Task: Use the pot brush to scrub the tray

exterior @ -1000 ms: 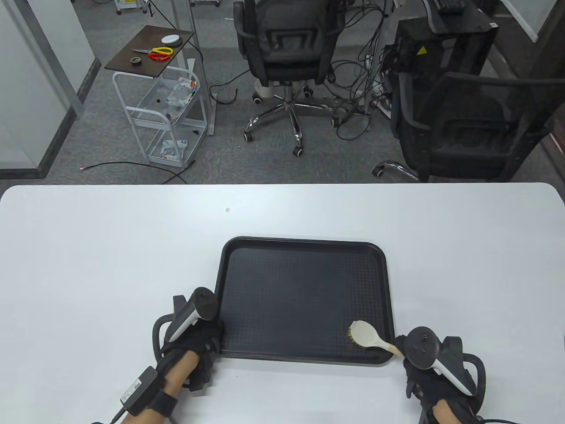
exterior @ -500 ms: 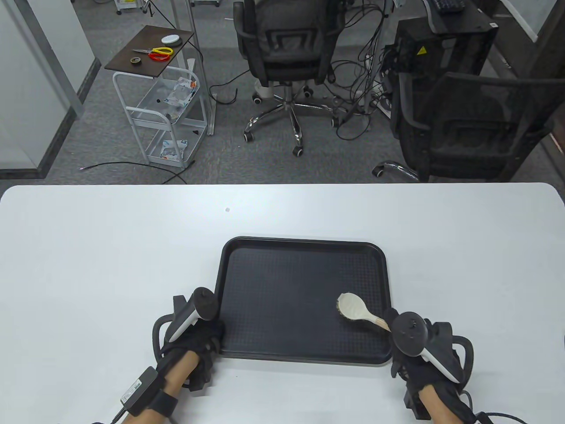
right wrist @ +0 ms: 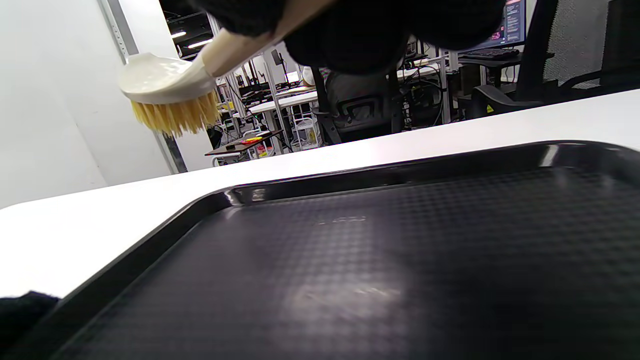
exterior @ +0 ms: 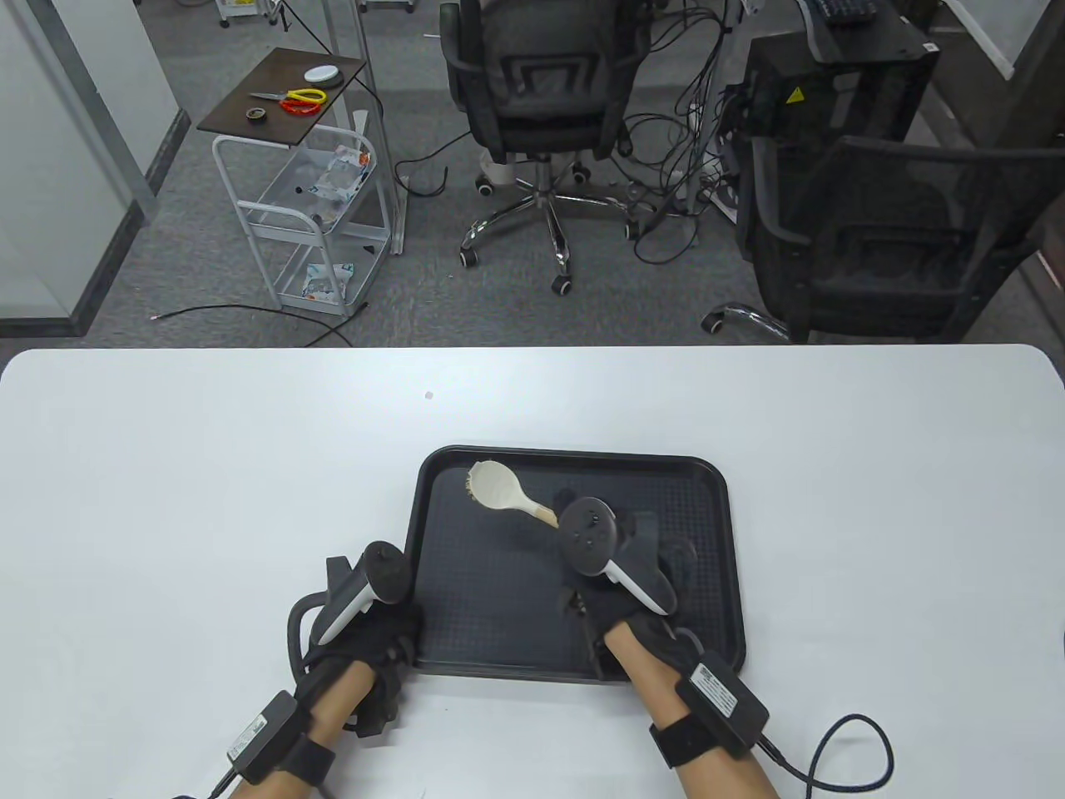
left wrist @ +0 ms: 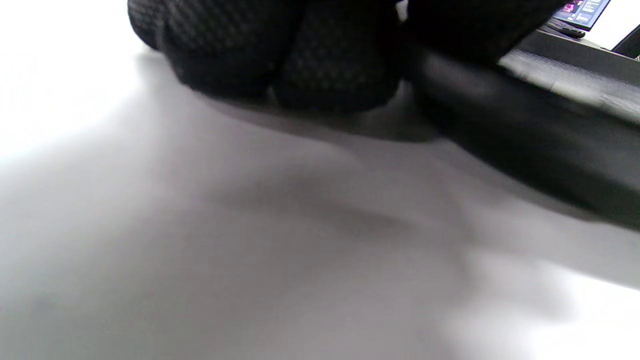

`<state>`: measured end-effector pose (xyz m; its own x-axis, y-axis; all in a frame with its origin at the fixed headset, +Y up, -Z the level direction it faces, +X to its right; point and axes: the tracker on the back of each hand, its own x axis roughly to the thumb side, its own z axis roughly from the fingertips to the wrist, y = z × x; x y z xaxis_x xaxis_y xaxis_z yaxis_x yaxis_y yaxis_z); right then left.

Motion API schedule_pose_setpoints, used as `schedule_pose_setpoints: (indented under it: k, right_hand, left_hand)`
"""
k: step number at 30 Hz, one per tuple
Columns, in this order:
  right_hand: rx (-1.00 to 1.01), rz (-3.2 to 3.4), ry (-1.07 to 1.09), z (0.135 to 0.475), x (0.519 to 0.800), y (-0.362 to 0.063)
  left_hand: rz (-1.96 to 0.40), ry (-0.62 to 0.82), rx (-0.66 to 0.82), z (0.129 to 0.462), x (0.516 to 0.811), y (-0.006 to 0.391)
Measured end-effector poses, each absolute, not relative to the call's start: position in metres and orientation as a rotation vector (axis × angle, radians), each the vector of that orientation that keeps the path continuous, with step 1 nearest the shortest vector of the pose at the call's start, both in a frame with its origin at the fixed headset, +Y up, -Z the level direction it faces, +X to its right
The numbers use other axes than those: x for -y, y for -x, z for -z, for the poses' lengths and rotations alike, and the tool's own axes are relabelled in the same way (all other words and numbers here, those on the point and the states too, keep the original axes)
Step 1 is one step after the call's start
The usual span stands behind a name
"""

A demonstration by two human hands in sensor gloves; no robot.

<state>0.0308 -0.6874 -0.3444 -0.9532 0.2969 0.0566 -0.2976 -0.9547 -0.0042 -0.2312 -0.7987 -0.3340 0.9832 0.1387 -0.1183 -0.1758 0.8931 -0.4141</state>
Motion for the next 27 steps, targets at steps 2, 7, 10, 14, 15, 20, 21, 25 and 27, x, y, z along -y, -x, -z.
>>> schedule_pose_setpoints:
  k: [2,7,10,14,15,20,21,25,27]
  right_hand:
    - [0.007,-2.835,-0.057,0.354,0.691,-0.019]
    - [-0.093,-2.873,-0.006,0.381,0.715,0.010]
    - [-0.176,-2.877,0.017,0.390,0.735,0.020]
    - [-0.218,-2.916,0.045,0.399,0.758,0.023]
    - [-0.226,-2.908,0.048,0.401,0.761,0.021]
    - [-0.207,-2.913,0.153,0.402,0.768,-0.025]
    - [-0.203,-2.906,0.187,0.401,0.766,-0.041]
    - [-0.205,-2.906,0.329,0.391,0.761,-0.100]
    - [-0.202,-2.904,0.404,0.385,0.761,-0.132]
  left_hand:
    - [-0.165,0.438,-0.086,0.334,0.799,0.231]
    - [-0.166,0.438,-0.085,0.334,0.799,0.232]
    - [-0.168,0.439,-0.084,0.334,0.799,0.232]
    - [-0.170,0.441,-0.083,0.334,0.799,0.232]
    - [-0.171,0.440,-0.083,0.334,0.799,0.232]
    - [-0.169,0.439,-0.084,0.334,0.799,0.232]
    - [-0.168,0.438,-0.085,0.334,0.799,0.232]
    - [-0.169,0.439,-0.085,0.334,0.799,0.232]
    - [-0.167,0.438,-0.085,0.334,0.799,0.232]
